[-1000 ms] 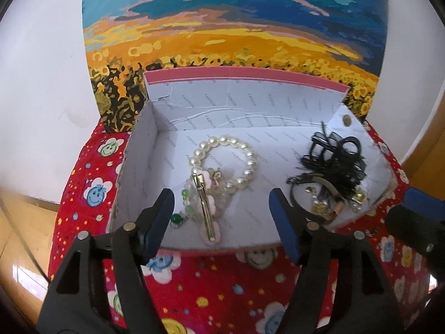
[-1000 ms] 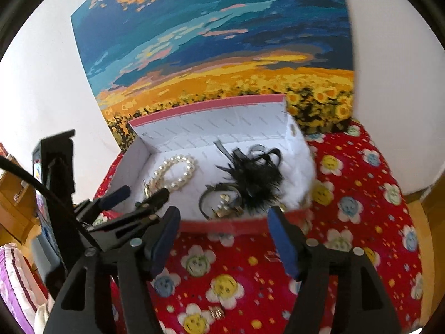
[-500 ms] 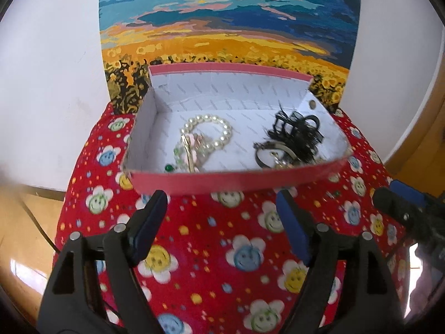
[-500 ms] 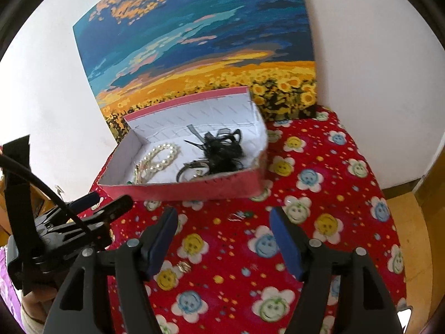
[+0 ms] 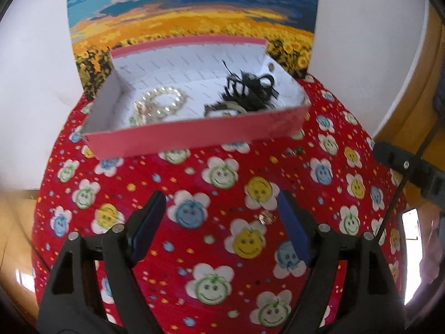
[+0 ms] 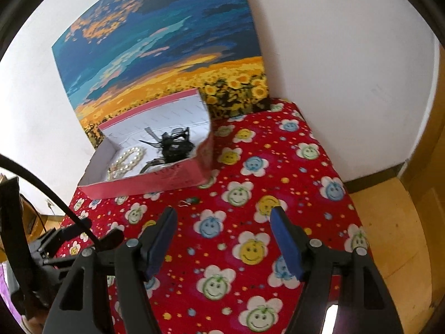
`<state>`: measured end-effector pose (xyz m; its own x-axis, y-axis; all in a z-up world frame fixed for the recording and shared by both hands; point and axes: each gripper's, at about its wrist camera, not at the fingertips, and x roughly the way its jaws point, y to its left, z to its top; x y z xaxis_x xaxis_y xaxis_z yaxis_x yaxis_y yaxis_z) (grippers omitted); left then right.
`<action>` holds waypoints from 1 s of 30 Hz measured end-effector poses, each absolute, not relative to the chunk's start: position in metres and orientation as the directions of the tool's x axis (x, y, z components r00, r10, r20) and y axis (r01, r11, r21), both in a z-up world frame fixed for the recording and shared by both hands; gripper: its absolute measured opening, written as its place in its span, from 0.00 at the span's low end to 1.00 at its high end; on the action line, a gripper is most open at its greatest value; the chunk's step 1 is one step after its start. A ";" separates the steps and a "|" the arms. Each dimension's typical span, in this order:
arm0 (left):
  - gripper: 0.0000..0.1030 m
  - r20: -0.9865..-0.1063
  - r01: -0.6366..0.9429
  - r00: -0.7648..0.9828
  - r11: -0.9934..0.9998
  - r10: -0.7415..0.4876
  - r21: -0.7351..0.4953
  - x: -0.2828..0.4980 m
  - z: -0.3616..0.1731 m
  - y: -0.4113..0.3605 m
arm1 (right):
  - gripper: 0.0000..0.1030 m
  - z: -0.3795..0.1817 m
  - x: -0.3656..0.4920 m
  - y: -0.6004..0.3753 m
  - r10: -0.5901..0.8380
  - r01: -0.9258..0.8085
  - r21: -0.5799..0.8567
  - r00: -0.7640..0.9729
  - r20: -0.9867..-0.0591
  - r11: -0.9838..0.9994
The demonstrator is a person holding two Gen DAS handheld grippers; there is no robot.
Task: Organize jewelry
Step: 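Move the left tool to the small gold brooch and grasp it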
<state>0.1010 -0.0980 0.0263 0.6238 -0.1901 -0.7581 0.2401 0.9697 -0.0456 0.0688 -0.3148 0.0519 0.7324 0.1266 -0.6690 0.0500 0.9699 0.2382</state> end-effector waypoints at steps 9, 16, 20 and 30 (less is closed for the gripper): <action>0.68 -0.770 0.288 0.595 0.956 -0.230 -0.063 0.097 0.011 -0.117 | 0.70 0.040 0.065 -0.325 0.123 0.075 0.251 0.715 -0.688 0.965; 0.33 -0.790 0.329 0.569 0.944 -0.228 -0.035 0.095 -0.001 -0.130 | 0.70 0.035 0.064 -0.322 0.138 0.067 0.259 0.705 -0.696 0.964; 0.19 -0.787 0.346 0.573 0.938 -0.229 -0.021 0.093 -0.001 -0.134 | 0.70 0.034 0.064 -0.321 0.148 0.061 0.266 0.704 -0.695 0.962; 0.08 -0.786 0.358 0.573 0.933 -0.232 -0.014 0.093 -0.001 -0.137 | 0.70 0.031 0.066 -0.320 0.155 0.057 0.268 0.695 -0.703 0.962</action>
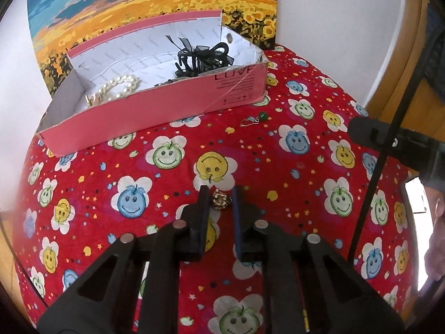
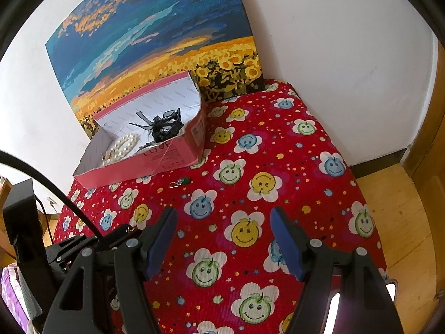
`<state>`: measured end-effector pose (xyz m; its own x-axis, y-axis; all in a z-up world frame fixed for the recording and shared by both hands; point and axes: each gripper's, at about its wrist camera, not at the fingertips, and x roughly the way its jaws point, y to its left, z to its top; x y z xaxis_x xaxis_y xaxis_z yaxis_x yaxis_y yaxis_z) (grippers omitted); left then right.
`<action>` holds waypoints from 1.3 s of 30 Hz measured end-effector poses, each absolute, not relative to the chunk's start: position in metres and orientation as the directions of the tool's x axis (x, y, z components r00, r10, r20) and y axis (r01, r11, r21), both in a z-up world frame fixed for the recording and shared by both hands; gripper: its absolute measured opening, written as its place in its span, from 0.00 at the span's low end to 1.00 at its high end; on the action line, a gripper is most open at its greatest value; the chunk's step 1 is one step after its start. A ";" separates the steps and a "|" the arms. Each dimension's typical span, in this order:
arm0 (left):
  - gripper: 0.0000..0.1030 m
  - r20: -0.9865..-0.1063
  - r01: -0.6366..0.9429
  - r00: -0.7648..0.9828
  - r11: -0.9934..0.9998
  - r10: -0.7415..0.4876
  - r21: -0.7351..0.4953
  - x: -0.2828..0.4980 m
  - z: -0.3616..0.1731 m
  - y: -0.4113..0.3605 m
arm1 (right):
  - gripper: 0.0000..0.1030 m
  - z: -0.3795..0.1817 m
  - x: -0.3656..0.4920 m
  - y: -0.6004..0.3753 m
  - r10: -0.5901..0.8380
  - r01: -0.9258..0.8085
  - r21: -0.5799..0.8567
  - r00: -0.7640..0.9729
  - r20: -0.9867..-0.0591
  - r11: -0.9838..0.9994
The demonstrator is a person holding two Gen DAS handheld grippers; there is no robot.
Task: Organize jewelry
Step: 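Move the left tool to the small gold brooch and grasp it, then grasp the green-bead earring with the right tool while the left tool holds the brooch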
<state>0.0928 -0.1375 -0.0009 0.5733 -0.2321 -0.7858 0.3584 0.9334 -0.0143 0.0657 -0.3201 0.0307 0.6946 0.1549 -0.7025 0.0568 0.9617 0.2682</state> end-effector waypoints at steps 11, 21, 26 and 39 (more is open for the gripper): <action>0.08 -0.762 0.270 0.615 0.962 -0.202 -0.037 0.097 0.015 -0.101 | 0.70 0.032 0.072 -0.303 0.168 0.038 0.265 0.684 -0.709 0.964; 0.08 -0.745 0.171 0.645 0.982 -0.169 -0.075 0.107 0.021 -0.058 | 0.69 0.028 0.096 -0.272 0.202 -0.021 0.252 0.663 -0.720 0.967; 0.08 -0.744 0.152 0.647 0.984 -0.170 -0.092 0.113 0.021 -0.047 | 0.58 0.025 0.111 -0.259 0.216 -0.075 0.223 0.661 -0.718 0.972; 0.08 -0.738 0.160 0.638 0.975 -0.219 -0.151 0.118 0.019 -0.031 | 0.39 0.002 0.147 -0.246 0.134 -0.078 0.109 0.634 -0.761 0.991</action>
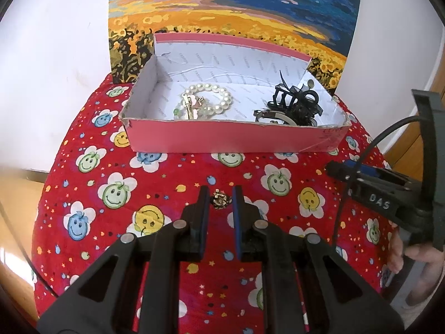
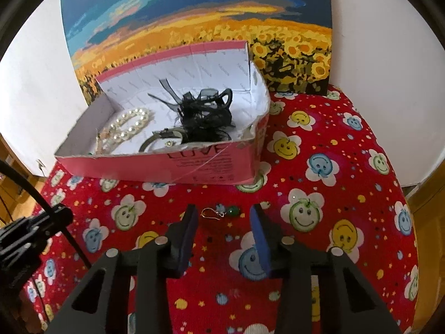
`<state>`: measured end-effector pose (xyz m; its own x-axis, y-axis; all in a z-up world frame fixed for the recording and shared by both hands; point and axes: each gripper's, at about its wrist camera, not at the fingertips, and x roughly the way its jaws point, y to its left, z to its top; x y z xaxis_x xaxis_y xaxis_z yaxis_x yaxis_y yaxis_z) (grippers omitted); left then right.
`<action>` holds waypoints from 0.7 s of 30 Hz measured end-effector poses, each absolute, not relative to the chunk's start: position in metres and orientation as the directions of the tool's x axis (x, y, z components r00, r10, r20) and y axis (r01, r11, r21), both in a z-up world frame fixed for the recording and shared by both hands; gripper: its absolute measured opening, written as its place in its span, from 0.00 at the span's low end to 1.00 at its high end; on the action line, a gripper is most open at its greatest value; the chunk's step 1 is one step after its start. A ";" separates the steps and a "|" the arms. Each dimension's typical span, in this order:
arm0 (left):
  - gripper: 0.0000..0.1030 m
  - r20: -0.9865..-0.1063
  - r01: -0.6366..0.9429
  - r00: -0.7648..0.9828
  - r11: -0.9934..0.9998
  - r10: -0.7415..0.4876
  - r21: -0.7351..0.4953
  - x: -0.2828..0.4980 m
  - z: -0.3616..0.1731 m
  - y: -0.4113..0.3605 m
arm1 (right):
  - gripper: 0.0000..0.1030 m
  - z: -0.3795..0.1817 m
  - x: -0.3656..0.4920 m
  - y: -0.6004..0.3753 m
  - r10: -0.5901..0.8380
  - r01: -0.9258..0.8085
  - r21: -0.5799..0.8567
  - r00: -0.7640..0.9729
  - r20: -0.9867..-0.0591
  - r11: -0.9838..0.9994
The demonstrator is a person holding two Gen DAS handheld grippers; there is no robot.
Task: Organize jewelry
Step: 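Grasp the green-bead earring with the right tool while the left tool holds the brooch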
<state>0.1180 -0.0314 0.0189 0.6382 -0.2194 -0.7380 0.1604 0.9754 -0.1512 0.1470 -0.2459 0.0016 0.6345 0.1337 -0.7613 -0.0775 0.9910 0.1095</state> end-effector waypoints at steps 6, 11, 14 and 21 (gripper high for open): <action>0.08 -0.736 0.157 0.639 0.975 -0.224 -0.159 0.119 0.019 -0.028 | 0.32 -0.003 0.149 -0.237 0.121 -0.095 0.078 0.642 -0.757 0.992; 0.08 -0.738 0.157 0.636 0.974 -0.224 -0.161 0.120 0.018 -0.029 | 0.15 -0.004 0.150 -0.236 0.124 -0.103 0.076 0.643 -0.756 0.992; 0.08 -0.738 0.157 0.637 0.975 -0.223 -0.159 0.119 0.018 -0.030 | 0.15 -0.004 0.150 -0.237 0.134 -0.103 0.088 0.643 -0.754 0.991; 0.08 -0.732 0.160 0.645 0.976 -0.219 -0.151 0.118 0.024 -0.030 | 0.14 0.004 0.143 -0.241 0.182 -0.115 0.141 0.638 -0.749 0.983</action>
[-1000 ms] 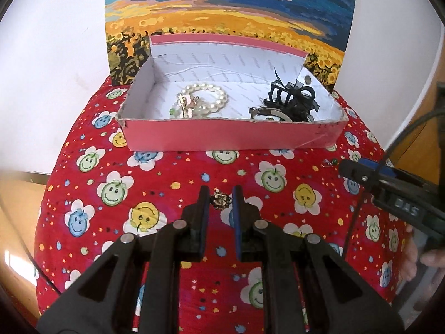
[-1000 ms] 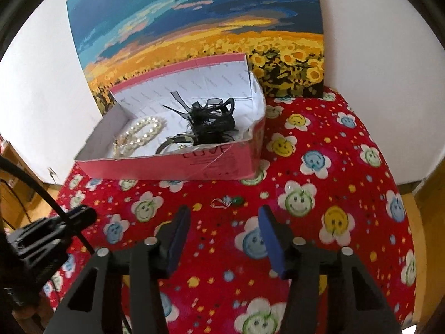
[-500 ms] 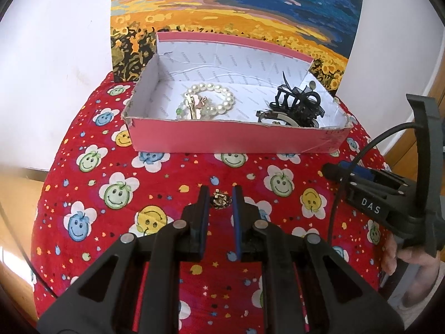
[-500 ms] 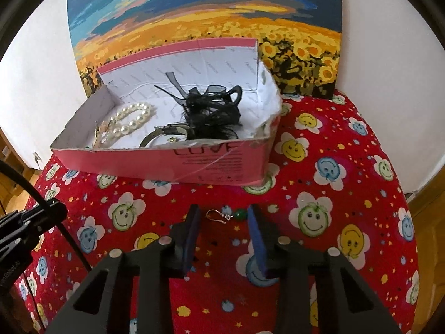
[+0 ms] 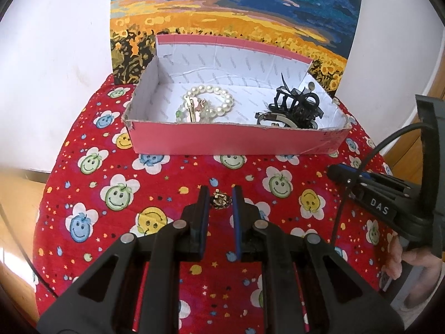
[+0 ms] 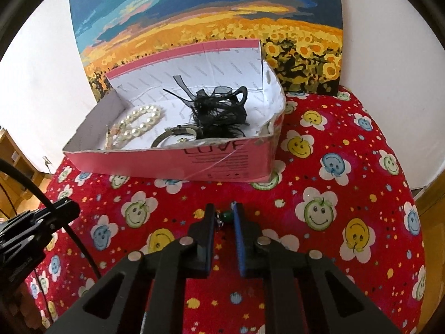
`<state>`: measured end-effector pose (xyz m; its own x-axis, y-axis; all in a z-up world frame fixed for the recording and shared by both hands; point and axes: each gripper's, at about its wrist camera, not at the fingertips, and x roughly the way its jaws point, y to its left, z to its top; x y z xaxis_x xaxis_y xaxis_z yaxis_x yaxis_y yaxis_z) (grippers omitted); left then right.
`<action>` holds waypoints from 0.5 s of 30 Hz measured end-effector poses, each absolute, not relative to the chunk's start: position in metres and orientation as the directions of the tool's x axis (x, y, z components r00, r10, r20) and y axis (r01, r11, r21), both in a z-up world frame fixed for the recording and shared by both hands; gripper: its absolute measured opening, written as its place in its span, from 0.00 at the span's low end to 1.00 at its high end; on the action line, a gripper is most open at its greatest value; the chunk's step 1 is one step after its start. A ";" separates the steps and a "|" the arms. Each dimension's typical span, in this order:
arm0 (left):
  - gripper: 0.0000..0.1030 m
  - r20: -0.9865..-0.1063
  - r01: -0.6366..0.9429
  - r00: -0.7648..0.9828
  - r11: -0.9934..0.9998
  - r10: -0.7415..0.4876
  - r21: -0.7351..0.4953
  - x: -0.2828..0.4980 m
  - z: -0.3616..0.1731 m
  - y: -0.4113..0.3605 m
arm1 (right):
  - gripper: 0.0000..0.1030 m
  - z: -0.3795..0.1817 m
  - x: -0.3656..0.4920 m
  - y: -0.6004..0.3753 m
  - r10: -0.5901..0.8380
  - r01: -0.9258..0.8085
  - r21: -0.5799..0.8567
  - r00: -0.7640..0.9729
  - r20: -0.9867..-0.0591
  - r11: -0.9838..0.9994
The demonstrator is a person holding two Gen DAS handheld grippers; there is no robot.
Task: Organize jewelry
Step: 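Grasp the green-bead earring with the right tool while the left tool holds the brooch, then lower the brooch and earring into the pink box and open both tools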
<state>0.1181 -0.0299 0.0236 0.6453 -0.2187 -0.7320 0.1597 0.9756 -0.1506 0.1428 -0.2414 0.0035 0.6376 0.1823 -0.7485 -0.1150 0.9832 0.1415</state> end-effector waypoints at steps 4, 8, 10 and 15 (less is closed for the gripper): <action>0.08 -0.723 0.165 0.655 0.975 -0.219 -0.146 0.117 0.030 -0.030 | 0.14 0.013 0.135 -0.242 0.204 -0.126 0.161 0.646 -0.736 0.979; 0.08 -0.712 0.174 0.668 0.976 -0.216 -0.132 0.118 0.040 -0.030 | 0.14 0.025 0.127 -0.241 0.224 -0.145 0.171 0.659 -0.718 0.975; 0.08 -0.707 0.179 0.673 0.976 -0.216 -0.127 0.119 0.045 -0.030 | 0.14 0.031 0.124 -0.240 0.236 -0.156 0.178 0.664 -0.710 0.972; 0.08 -0.683 0.186 0.698 0.976 -0.212 -0.113 0.127 0.060 -0.030 | 0.14 0.048 0.119 -0.234 0.271 -0.187 0.197 0.676 -0.685 0.963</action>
<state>0.1265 -0.0296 0.0603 0.6985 -0.2122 -0.6834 0.1863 0.9760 -0.1126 0.1190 -0.2339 0.0482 0.6761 0.2711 -0.6851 -0.1867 0.9625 0.1967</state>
